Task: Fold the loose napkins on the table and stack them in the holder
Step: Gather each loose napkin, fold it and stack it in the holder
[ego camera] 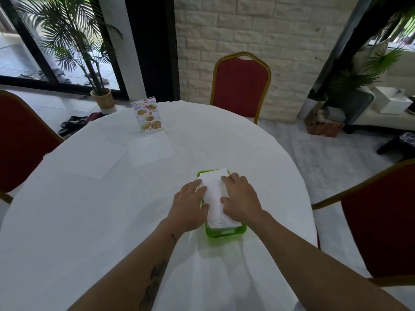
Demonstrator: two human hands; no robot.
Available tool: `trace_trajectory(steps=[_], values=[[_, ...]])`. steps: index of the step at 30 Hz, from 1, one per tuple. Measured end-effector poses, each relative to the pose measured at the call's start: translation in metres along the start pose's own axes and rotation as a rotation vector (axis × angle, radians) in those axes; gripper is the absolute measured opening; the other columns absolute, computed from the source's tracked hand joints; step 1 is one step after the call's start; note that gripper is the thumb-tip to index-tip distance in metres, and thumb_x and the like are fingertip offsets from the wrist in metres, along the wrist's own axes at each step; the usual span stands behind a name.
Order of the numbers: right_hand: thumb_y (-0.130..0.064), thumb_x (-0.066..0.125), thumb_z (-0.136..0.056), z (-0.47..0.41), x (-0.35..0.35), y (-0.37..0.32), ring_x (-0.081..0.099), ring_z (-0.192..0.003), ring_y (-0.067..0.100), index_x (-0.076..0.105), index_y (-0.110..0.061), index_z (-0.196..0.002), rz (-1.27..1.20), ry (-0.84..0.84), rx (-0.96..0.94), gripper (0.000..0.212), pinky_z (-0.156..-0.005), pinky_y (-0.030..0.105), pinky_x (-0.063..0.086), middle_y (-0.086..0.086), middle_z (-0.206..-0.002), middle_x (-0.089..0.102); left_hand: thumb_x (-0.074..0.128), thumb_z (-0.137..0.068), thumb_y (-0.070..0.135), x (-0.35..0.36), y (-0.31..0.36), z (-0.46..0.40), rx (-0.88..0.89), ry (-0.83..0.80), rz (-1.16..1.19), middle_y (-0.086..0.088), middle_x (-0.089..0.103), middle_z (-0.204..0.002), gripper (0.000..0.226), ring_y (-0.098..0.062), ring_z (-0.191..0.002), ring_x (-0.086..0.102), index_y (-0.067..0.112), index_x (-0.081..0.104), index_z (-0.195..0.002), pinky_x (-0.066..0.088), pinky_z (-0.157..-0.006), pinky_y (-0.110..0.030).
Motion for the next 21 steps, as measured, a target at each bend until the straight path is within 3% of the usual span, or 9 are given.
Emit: trace_trajectory(steps=[4, 13, 21], values=[[-0.03, 0.051, -0.088, -0.004, 0.001, -0.003, 0.045, -0.115, 0.026, 0.056, -0.018, -0.125, 0.066, -0.074, -0.009, 0.04, -0.094, 0.039, 0.041, 0.003, -0.129, 0.05, 0.049, -0.09, 0.035, 0.001, -0.003, -0.001, -0.005, 0.005, 0.047, 0.002, 0.027, -0.156, 0.055, -0.02, -0.143, 0.02, 0.022, 0.039, -0.143, 0.023, -0.116, -0.042], [-0.017, 0.052, -0.088, -0.083, -0.028, -0.043, 0.045, -0.126, 0.022, 0.057, -0.019, -0.131, -0.24, -0.066, -0.051, 0.043, -0.101, 0.038, 0.043, 0.0, -0.134, 0.052, 0.054, -0.089, 0.023, -0.036, -0.05, -0.033, -0.186, 0.209, 0.234, -0.003, 0.047, -0.142, 0.046, -0.024, -0.131, 0.042, 0.015, 0.051, -0.133, 0.035, -0.11, -0.039], [-0.016, 0.057, -0.083, -0.19, 0.002, -0.086, 0.052, -0.122, 0.024, 0.055, -0.014, -0.135, -0.376, -0.235, -0.035, 0.053, -0.1, 0.032, 0.043, 0.008, -0.134, 0.053, 0.05, -0.09, 0.032, -0.07, -0.141, -0.083, -0.489, 0.128, 0.147, -0.002, 0.034, -0.152, 0.056, -0.023, -0.138, 0.035, 0.017, 0.039, -0.143, 0.033, -0.112, -0.044]])
Point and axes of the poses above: each hand's wrist, its own z-axis away from the middle knuckle, its own x-axis out of the palm, y = z × x, the point moved 1 cm from there along -z, towards the middle knuckle
